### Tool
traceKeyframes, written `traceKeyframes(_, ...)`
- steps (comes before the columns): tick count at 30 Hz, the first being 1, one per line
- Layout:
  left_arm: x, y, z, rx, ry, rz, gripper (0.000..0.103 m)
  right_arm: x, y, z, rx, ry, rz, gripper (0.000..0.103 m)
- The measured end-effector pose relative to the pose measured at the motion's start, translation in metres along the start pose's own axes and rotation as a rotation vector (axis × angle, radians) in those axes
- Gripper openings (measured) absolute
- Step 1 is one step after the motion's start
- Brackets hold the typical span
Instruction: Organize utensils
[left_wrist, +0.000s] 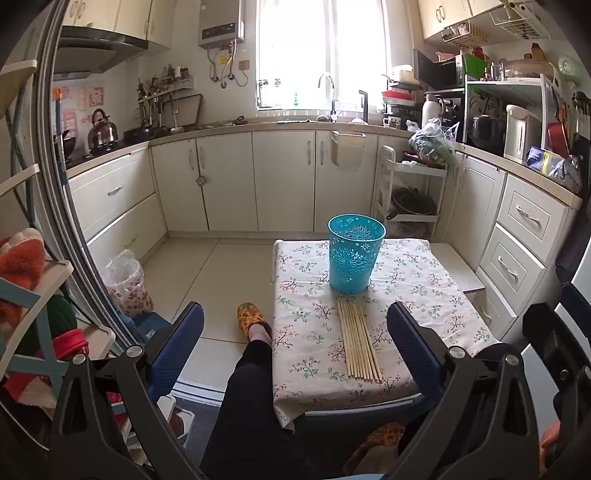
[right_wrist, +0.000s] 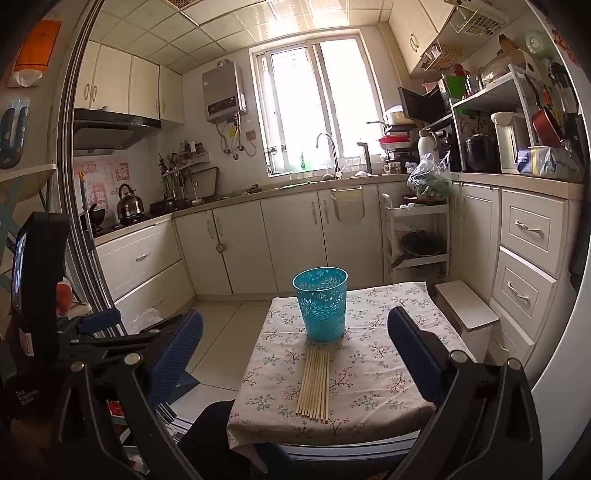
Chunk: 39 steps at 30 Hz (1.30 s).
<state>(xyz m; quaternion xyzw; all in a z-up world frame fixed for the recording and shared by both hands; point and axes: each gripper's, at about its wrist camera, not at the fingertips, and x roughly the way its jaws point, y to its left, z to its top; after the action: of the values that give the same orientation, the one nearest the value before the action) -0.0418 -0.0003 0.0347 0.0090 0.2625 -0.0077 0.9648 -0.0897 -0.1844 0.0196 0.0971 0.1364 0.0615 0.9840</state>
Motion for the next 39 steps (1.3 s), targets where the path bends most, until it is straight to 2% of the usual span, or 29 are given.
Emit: traceKeyframes(39,-0.015,0.002,-0.001,-0.004,-0.028,0.001,0.095,-0.002,0.0,-0.004,0.004,-0.002,0.001,0.096)
